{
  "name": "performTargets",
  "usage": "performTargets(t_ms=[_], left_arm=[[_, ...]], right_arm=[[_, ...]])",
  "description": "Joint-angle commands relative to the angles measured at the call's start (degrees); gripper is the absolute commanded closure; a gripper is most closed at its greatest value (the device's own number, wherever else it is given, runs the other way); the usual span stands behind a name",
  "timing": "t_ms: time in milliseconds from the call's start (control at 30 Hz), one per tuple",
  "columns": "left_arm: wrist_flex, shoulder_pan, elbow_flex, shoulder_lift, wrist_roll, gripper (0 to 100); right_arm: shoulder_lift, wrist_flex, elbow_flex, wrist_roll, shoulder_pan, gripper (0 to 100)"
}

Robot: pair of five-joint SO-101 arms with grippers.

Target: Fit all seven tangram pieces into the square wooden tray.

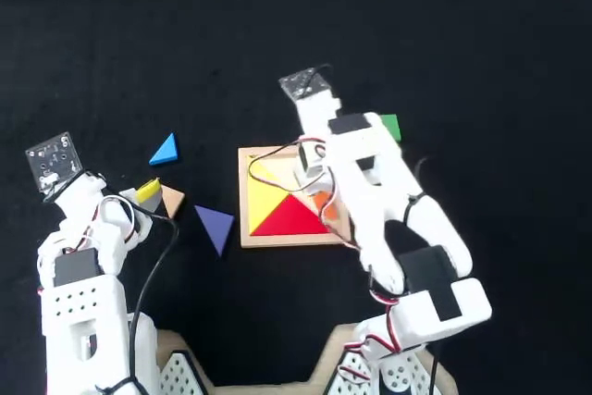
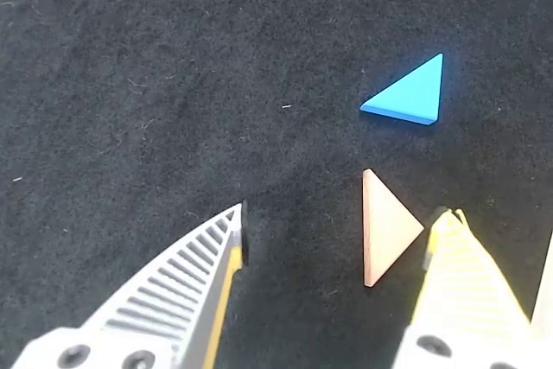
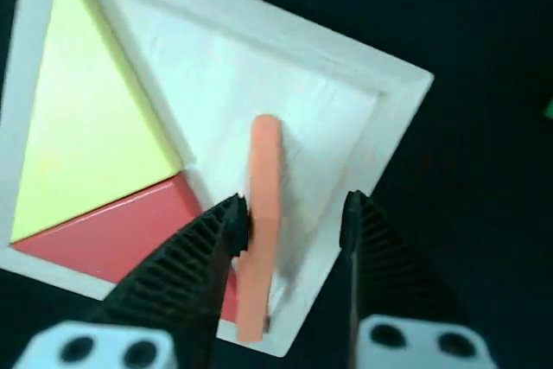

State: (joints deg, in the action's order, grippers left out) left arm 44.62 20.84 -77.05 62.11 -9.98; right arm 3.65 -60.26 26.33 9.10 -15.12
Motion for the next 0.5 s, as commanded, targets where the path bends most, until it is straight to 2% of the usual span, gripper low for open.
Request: performTargets(t_ms=[0, 233, 467], left_arm=[[-1.23, -0.48, 0.40, 0.62, -0.53, 67], [-1.23, -0.48, 0.40, 0.62, -0.53, 67], [-1.23, -0.48, 0.40, 0.62, -0.53, 67]], right_arm=[[-0.40, 0.88, -0.92, 0.88, 2.90, 81.1], [-1.19, -0.18, -1.01, 0.88, 2.81, 81.1], [-3.21, 1.32, -0.48, 0.88, -0.44, 81.2]])
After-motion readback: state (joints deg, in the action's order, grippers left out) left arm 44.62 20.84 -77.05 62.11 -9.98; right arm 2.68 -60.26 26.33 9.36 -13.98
